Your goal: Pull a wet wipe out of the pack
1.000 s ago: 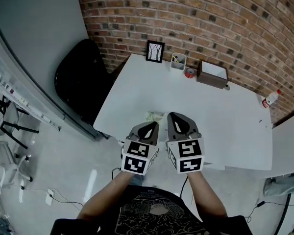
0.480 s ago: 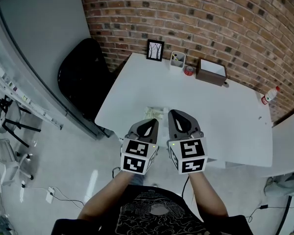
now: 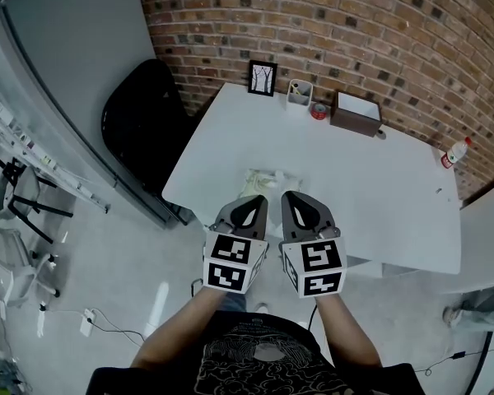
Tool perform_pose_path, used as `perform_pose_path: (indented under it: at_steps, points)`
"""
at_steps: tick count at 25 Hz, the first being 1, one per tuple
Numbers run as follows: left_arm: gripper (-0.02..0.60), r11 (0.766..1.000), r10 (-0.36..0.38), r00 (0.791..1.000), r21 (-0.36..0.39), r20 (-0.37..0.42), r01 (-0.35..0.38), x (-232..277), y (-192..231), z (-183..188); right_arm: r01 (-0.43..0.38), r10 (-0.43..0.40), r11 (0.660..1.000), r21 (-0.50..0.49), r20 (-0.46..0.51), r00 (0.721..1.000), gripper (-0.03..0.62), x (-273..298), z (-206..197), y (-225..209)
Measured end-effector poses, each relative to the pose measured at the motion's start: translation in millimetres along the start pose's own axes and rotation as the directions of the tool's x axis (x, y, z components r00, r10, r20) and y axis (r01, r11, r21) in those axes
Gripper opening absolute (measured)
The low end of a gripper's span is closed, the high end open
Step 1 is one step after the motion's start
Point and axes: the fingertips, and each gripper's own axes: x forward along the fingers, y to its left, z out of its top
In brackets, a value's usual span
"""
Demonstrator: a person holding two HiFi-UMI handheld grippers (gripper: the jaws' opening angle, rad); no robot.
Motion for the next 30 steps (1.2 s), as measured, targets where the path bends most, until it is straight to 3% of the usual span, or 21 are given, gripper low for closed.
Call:
perform_pose_path:
  at_steps: [30]
  points:
    - [0.012,1.0,0.011,1.0,0.005,-0.005,-0.011,-15.4,-36.2,-16.0,-0.015,0.016,0.999,0.049,-0.031,0.999,0.015,-34.5,-34.4,9.0]
